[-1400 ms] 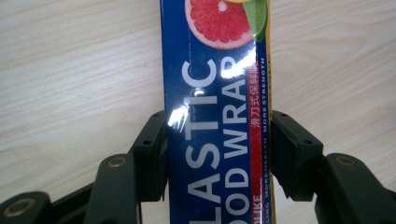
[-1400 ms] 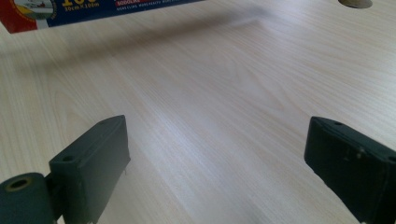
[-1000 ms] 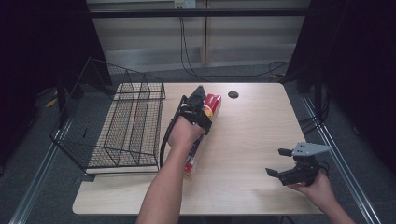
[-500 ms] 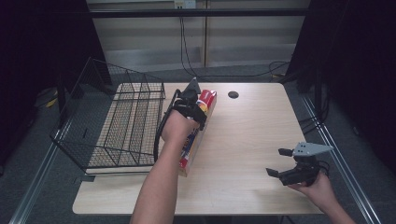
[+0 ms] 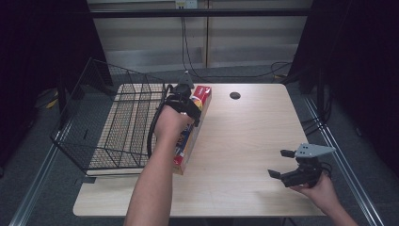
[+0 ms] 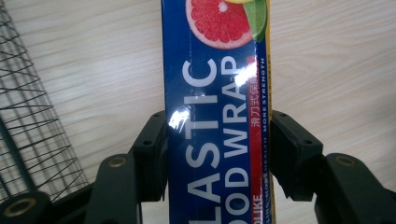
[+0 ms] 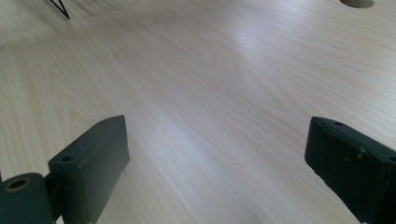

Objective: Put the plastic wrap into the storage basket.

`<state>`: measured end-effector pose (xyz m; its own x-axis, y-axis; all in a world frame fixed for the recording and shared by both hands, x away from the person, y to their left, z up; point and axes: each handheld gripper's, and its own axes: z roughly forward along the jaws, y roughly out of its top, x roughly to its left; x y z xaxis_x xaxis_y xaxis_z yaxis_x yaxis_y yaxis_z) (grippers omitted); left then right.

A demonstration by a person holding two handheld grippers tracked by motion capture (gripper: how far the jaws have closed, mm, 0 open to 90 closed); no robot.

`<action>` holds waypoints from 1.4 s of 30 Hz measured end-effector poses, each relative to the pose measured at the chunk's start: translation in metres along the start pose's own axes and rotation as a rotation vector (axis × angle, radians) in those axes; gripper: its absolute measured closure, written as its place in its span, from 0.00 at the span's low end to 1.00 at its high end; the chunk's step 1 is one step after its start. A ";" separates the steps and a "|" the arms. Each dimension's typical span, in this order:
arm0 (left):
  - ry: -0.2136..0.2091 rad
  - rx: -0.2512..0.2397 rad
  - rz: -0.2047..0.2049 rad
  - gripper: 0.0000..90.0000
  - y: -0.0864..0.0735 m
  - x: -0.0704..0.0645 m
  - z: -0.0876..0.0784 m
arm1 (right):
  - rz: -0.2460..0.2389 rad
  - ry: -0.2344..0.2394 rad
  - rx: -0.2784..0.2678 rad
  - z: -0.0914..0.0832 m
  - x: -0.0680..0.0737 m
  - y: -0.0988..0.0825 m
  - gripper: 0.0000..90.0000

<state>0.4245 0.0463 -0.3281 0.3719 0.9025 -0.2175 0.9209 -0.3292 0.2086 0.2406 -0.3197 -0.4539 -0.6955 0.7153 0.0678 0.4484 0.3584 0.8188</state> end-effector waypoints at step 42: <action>0.048 -0.043 -0.051 0.50 0.002 0.017 -0.067 | 0.002 0.000 -0.008 -0.002 -0.001 0.000 0.07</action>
<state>0.4247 0.0797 -0.2680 0.3180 0.9303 -0.1827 0.9322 -0.2717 0.2391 0.2401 -0.3215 -0.4528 -0.6945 0.7161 0.0696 0.4452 0.3517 0.8235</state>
